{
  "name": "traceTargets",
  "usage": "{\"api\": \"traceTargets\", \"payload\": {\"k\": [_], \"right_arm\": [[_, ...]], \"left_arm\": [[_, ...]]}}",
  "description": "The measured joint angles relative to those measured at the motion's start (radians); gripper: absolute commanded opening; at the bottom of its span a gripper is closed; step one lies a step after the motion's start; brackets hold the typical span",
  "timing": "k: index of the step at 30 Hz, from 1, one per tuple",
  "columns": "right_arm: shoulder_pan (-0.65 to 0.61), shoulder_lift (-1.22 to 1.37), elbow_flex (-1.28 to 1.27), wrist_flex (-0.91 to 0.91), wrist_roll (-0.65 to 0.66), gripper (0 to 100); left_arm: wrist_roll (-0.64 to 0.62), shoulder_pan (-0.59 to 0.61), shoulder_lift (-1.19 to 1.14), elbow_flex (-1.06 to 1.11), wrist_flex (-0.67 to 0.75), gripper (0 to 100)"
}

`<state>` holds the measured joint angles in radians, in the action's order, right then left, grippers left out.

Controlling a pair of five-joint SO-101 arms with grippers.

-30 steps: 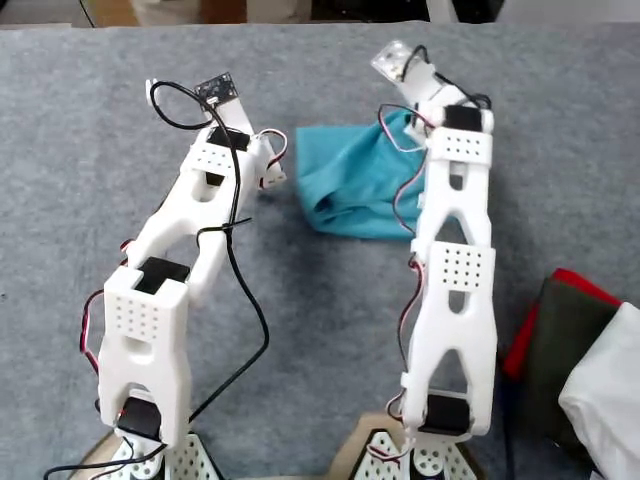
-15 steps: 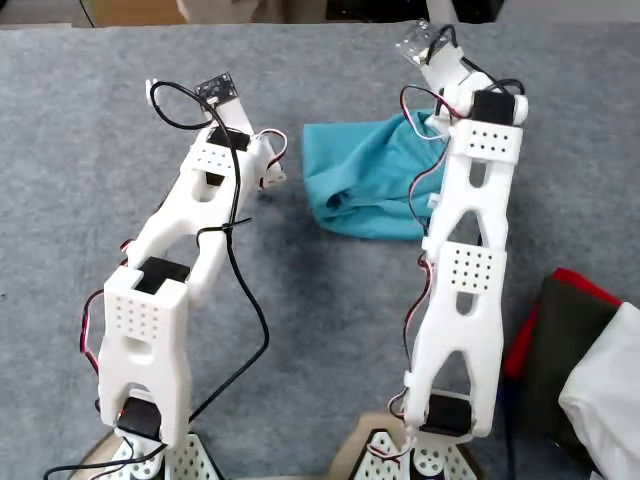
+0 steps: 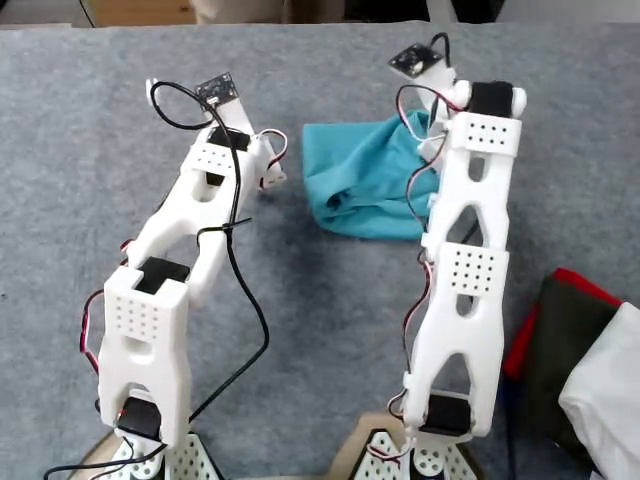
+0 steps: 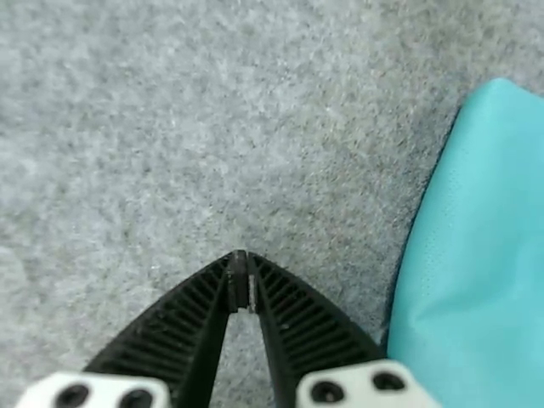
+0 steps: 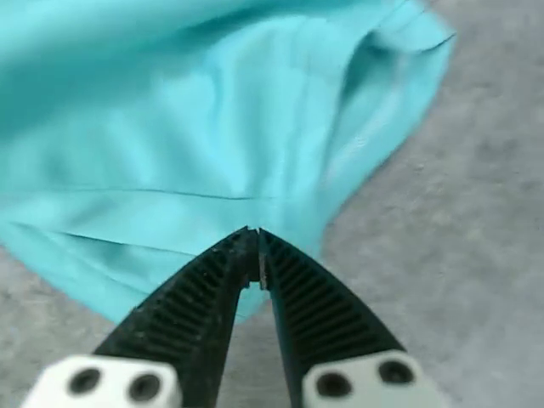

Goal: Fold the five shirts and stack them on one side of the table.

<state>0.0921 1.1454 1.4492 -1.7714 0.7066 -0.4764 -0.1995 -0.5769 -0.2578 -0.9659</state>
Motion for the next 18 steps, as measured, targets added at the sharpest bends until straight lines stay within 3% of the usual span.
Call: {"api": "traceTargets", "payload": {"k": [10,18], "right_arm": [[-0.018,-0.003,-0.192,0.0,-0.002,0.5],[0.018,-0.167,-0.465,0.0,0.005,0.5]], "left_arm": [[0.0,0.0,0.0,0.0,0.0,2],[0.0,0.0,0.0,0.0,0.0,2]]}}
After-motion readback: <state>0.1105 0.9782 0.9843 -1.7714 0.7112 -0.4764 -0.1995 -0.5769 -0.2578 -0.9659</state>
